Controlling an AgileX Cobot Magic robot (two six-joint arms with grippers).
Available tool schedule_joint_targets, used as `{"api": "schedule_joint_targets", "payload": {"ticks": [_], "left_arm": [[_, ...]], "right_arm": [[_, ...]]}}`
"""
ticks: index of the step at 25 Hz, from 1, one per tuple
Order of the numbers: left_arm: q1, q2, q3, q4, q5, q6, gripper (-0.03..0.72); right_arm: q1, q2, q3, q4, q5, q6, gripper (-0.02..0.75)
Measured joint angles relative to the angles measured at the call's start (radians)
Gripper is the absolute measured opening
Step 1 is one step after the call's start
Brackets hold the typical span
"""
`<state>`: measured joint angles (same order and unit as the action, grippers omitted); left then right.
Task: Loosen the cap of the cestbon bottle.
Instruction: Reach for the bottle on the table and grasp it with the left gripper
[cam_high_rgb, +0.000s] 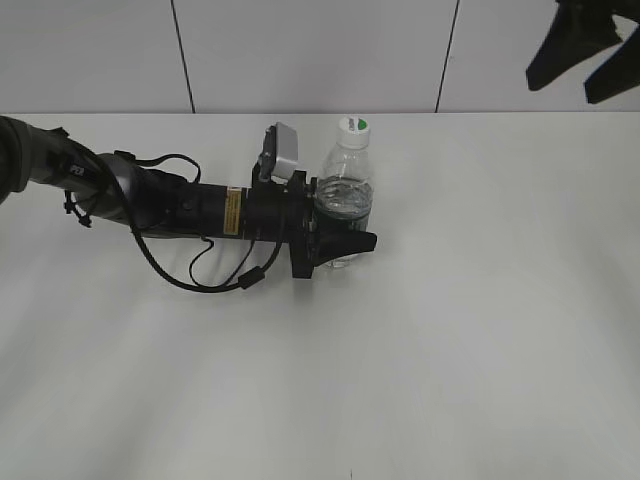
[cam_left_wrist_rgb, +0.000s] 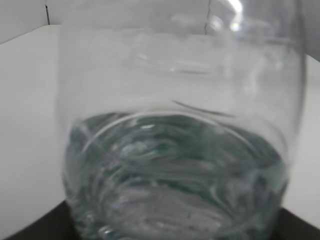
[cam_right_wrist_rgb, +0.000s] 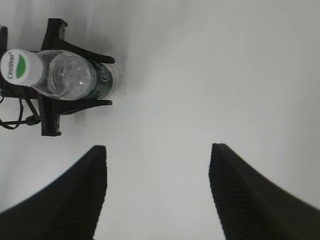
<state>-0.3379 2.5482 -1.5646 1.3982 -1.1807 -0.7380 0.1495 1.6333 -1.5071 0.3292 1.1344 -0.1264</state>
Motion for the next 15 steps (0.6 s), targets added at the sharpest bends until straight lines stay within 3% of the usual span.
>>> {"api": "schedule_joint_targets", "payload": {"ticks": [8, 15], "left_arm": [[0.0, 0.0, 0.0, 0.0, 0.0, 0.0, 0.408], [-0.018, 0.0, 0.0, 0.007, 0.0, 0.0, 0.408]], "right_arm": [[0.118, 0.194, -0.244, -0.003, 0.075, 0.056, 0.489], [0.167, 0.322, -0.324, -0.006, 0.078, 0.156, 0.489]]}}
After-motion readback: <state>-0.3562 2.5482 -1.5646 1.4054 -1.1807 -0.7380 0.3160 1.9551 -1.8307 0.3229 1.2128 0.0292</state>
